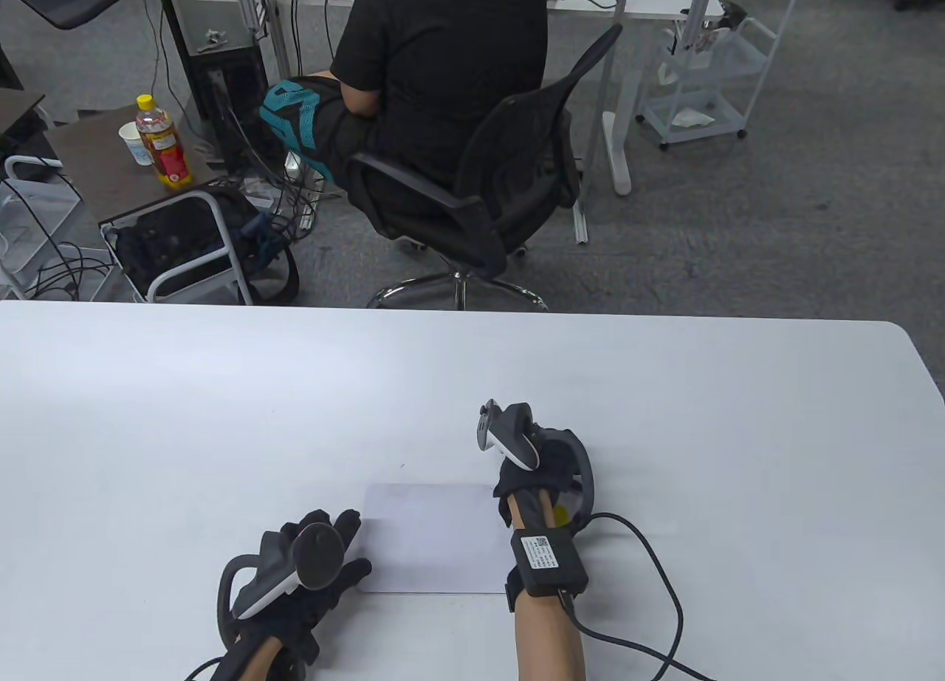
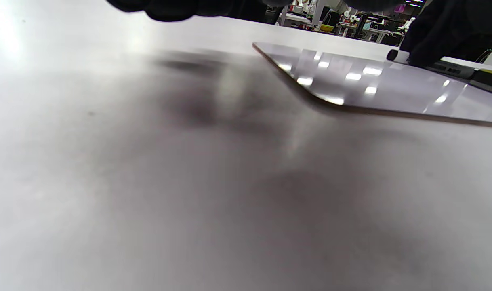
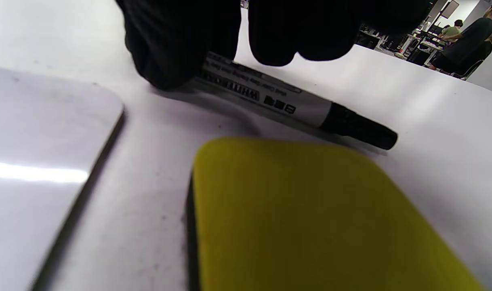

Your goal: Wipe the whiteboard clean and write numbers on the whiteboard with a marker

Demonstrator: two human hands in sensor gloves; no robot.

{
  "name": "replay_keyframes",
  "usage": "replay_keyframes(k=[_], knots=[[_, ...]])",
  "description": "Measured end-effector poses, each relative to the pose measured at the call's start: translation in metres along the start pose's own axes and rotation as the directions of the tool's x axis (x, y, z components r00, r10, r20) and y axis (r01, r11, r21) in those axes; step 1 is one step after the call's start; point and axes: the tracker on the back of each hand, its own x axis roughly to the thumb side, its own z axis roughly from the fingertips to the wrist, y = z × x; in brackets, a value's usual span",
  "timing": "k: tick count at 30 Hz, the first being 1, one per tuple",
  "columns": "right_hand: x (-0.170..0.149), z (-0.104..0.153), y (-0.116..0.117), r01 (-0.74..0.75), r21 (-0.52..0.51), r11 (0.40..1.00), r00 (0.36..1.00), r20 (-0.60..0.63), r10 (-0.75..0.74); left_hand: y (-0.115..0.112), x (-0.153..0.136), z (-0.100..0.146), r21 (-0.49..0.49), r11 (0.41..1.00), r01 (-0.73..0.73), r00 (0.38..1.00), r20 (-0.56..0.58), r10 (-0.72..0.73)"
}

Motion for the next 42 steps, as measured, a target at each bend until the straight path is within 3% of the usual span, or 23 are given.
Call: replay_keyframes(k=[8,13,18,22,25,29,32,35,42], knots=[[-0.003,0.003,0.000,0.041,0.005,0.999,0.999,0.027,-0.042,0.000,0.000,0.000,-0.003,1.000,-0.001,1.000,0.001,0.001],[-0.014,0.026,-0.016,0.190,-0.164,0.968,0.980,0.087,-0.178,0.000,0.003,0.001,-0.009,1.000,-0.007,1.000,0.011,0.007],[-0.036,0.068,-0.034,0.401,-0.305,0.864,0.907,0.261,-0.329,0.002,0.008,0.005,0.032,0.999,0.019,1.000,0.013,-0.019],[-0.052,0.100,-0.036,0.555,-0.325,0.765,0.815,0.395,-0.423,0.002,0.011,0.007,0.039,0.999,0.018,0.999,0.027,-0.019],[-0.064,0.118,-0.028,0.756,-0.237,0.611,0.637,0.484,-0.600,0.002,0.014,0.009,0.054,0.998,0.017,0.999,0.040,-0.019],[-0.068,0.135,-0.003,0.946,0.029,0.322,0.264,0.505,-0.822,0.006,0.022,0.014,0.114,0.993,0.010,0.997,0.075,-0.018],[-0.063,0.140,0.017,0.967,0.193,0.166,0.056,0.474,-0.879,0.009,0.028,0.020,0.174,0.984,-0.033,0.992,0.129,0.011],[-0.055,0.141,0.035,0.960,0.273,0.067,-0.064,0.444,-0.894,0.010,0.034,0.027,0.218,0.971,-0.103,0.977,0.207,0.057],[-0.041,0.148,0.056,0.904,0.427,-0.026,-0.183,0.332,-0.925,0.011,0.046,0.036,0.214,0.949,-0.233,0.936,0.314,0.159]])
